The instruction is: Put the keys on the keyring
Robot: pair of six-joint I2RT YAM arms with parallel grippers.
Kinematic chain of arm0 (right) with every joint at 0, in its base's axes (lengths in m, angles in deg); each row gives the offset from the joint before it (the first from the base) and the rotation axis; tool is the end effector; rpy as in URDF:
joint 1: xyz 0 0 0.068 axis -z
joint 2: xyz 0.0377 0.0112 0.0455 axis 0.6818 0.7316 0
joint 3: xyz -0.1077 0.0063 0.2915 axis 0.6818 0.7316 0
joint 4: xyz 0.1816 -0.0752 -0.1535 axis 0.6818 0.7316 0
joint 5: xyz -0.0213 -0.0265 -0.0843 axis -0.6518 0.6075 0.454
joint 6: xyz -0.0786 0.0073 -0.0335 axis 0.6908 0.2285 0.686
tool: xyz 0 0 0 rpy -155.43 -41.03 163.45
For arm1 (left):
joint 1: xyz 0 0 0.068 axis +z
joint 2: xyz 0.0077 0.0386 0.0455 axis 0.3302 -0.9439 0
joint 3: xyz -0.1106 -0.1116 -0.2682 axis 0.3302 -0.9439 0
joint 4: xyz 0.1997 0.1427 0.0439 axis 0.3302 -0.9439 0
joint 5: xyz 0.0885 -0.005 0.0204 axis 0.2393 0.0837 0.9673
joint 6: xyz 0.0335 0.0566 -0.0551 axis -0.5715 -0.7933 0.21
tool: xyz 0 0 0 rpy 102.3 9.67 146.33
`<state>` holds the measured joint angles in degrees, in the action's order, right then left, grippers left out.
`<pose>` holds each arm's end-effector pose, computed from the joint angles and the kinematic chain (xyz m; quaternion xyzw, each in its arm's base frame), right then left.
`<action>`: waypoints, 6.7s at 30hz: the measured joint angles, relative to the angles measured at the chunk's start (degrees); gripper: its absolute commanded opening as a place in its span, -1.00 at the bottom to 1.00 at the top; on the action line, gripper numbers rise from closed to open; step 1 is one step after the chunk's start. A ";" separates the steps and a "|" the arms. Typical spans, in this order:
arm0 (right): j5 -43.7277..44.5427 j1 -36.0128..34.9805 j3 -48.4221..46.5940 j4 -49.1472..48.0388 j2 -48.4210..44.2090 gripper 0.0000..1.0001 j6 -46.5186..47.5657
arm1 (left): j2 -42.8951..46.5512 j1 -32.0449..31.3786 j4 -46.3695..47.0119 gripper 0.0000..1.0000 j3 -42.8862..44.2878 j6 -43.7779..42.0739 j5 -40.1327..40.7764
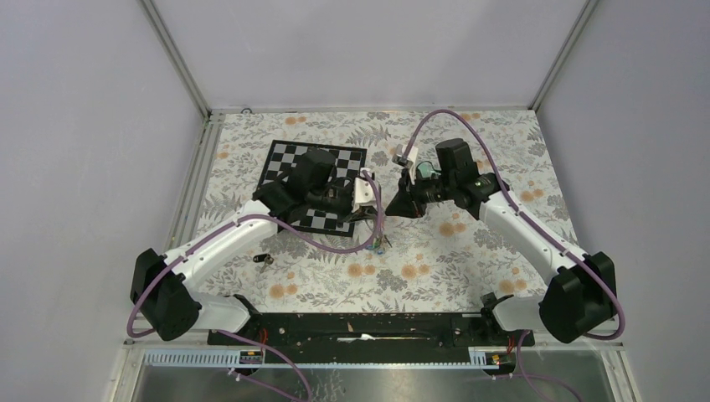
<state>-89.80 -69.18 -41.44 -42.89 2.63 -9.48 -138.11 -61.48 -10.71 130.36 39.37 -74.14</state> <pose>0.2345 0.1801 0.3336 -0.4734 0.6789 0.4107 0.3824 0.1864 -0.2349 0.3470 0.6303 0.5584 -0.3385 0.4198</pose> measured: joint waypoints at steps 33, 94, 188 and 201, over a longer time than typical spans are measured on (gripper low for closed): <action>-4.61 0.44 0.42 4.44 -6.32 -0.10 9.46 | -2.78 2.01 8.85 -1.00 1.18 16.98 -10.01; 8.66 0.04 -8.68 23.69 -3.69 -1.00 17.68 | -11.28 0.83 5.22 -0.20 6.75 5.33 -11.72; -3.50 1.77 1.40 8.94 -7.19 -0.74 6.69 | -6.97 6.14 43.56 -1.00 -10.23 40.33 -22.34; -6.51 1.84 2.05 7.50 -5.88 -0.29 6.03 | -6.97 6.93 51.93 -1.00 -12.31 45.59 -23.43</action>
<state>-96.31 -67.34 -39.38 -35.39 -3.24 -3.44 -145.08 -54.55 41.22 118.05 84.96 -97.57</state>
